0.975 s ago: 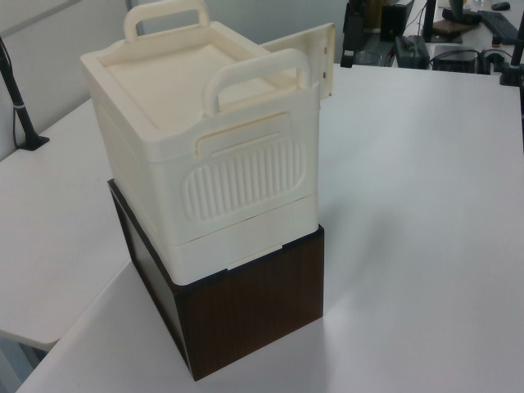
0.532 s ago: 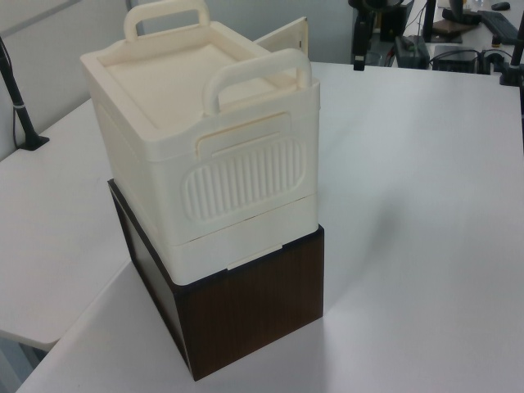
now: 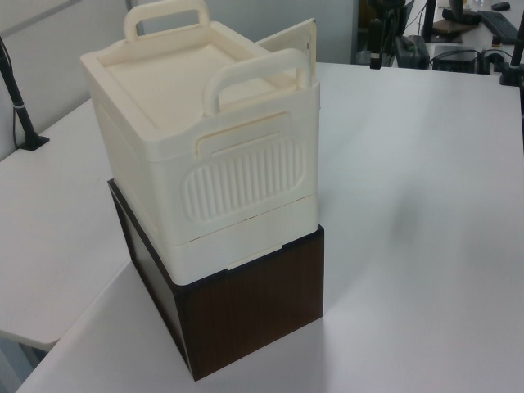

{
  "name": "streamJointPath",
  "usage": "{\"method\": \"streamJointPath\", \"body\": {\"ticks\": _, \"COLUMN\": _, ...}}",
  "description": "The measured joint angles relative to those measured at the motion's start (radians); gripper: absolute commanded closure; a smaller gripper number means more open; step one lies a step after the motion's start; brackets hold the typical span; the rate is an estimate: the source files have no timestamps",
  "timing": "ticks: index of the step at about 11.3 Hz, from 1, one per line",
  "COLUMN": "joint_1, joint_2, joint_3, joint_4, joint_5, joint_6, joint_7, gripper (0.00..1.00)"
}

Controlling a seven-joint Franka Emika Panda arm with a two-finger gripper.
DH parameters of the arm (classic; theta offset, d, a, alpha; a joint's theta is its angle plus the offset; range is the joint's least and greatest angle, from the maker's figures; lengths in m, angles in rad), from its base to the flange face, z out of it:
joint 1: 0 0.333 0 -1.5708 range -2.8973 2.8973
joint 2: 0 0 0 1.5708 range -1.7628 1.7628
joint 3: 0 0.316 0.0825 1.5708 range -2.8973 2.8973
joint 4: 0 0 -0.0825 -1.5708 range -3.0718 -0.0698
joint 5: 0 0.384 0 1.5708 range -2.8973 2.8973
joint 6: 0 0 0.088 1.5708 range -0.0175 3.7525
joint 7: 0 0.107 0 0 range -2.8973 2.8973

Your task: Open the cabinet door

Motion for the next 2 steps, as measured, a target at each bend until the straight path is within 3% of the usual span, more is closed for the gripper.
{"method": "streamJointPath", "body": {"ticks": 2, "joint_1": 0.004, "joint_2": 0.001, "joint_3": 0.002, "joint_4": -0.011, "joint_5": -0.023, "joint_6": 0.0, "joint_7": 0.008, "gripper": 0.0}}
